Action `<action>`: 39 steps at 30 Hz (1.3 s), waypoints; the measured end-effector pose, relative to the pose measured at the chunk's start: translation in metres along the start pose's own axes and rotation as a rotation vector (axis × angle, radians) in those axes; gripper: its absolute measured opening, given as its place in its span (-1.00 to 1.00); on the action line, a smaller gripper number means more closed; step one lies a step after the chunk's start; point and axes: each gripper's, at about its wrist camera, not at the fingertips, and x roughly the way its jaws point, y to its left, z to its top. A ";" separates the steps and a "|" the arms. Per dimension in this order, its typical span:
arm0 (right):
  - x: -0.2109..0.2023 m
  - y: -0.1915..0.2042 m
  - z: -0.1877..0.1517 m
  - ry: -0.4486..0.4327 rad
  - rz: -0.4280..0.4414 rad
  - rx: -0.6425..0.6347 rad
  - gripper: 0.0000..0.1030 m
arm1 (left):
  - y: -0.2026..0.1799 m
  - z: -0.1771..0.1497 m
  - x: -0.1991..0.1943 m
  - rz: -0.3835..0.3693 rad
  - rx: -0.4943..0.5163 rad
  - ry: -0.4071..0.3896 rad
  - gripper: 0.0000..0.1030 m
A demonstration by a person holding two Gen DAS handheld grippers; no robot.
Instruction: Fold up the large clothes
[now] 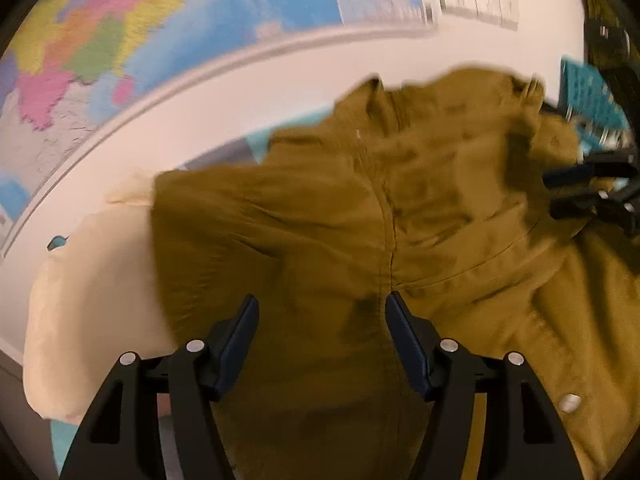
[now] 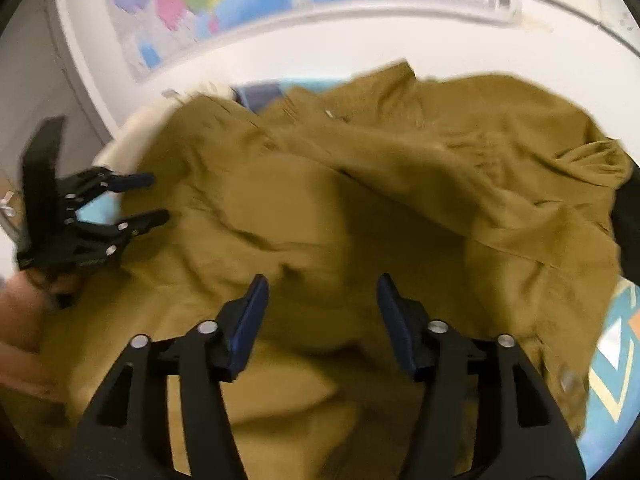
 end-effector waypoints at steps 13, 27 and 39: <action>-0.123 -0.011 -0.087 -0.096 -0.037 0.195 0.32 | 0.042 -0.080 -0.087 -0.066 -0.163 -0.043 0.48; -0.171 -0.042 -0.192 -0.081 0.037 0.485 0.51 | 0.029 -0.159 -0.101 -0.258 -0.274 0.131 0.49; -0.161 -0.014 -0.205 -0.053 0.167 0.413 0.57 | 0.013 -0.178 -0.118 -0.531 -0.308 0.179 0.78</action>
